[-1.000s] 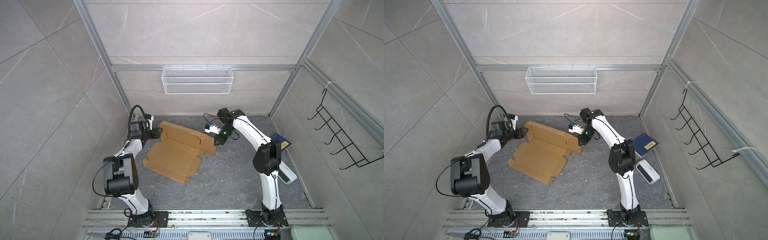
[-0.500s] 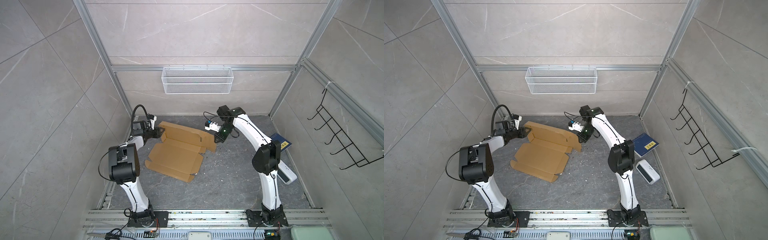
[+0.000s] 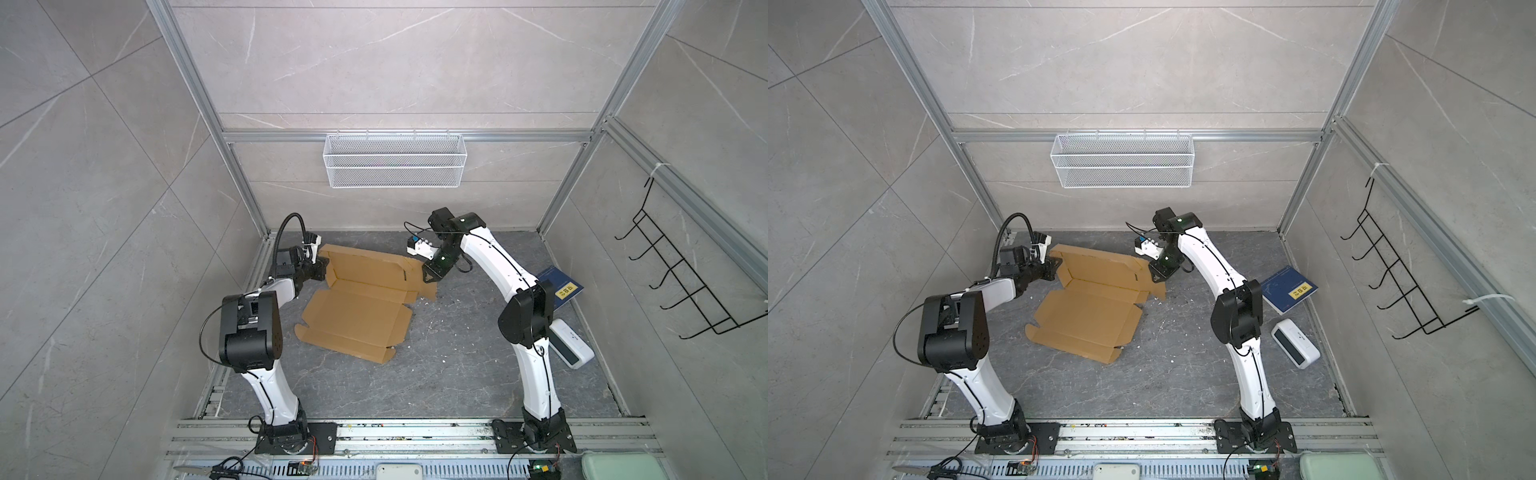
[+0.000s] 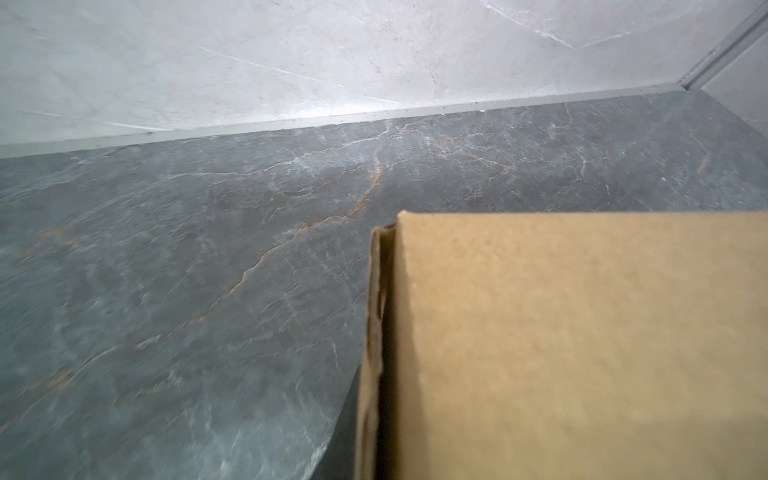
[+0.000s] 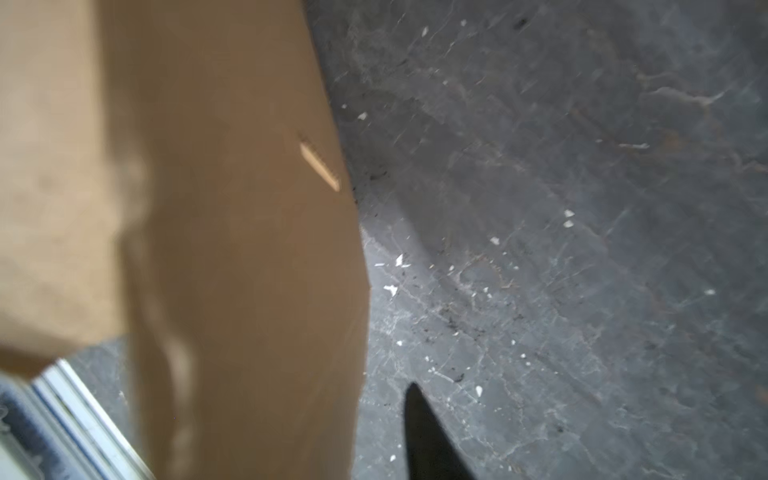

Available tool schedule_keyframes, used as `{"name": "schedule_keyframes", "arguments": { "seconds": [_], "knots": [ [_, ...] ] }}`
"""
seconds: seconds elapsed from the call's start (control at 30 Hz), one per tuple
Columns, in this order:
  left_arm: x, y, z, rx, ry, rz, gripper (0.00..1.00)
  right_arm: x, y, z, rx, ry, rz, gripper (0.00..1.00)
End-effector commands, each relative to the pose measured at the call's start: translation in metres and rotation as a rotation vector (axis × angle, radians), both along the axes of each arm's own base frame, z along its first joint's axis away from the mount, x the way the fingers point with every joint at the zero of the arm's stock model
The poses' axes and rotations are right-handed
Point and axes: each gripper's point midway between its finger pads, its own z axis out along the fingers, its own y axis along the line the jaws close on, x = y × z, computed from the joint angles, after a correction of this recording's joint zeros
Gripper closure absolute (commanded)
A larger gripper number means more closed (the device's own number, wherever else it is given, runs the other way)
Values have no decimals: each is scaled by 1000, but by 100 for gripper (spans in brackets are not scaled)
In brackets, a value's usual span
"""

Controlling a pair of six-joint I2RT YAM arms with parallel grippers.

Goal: Fold the paper box

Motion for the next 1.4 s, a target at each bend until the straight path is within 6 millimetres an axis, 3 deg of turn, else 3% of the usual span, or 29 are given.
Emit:
{"name": "schedule_keyframes", "arguments": {
  "seconds": [0.0,0.27,0.37,0.53,0.77,1.37],
  "knots": [
    [-3,2,42,3,-127,57,99,13,-3,31,66,-89,-113,58],
    [-44,-4,51,56,-189,209,100,24,-23,99,264,-251,-390,44],
    [-59,-15,48,99,-207,244,100,18,-33,116,340,-246,-562,44],
    [-78,-28,52,137,-243,260,100,3,-40,127,449,-232,-720,46],
    [-90,-35,69,124,-287,254,100,-13,-55,113,411,-241,-865,47],
    [-98,-47,55,155,-276,213,100,-16,-51,99,398,-207,-900,46]
  ]
}}
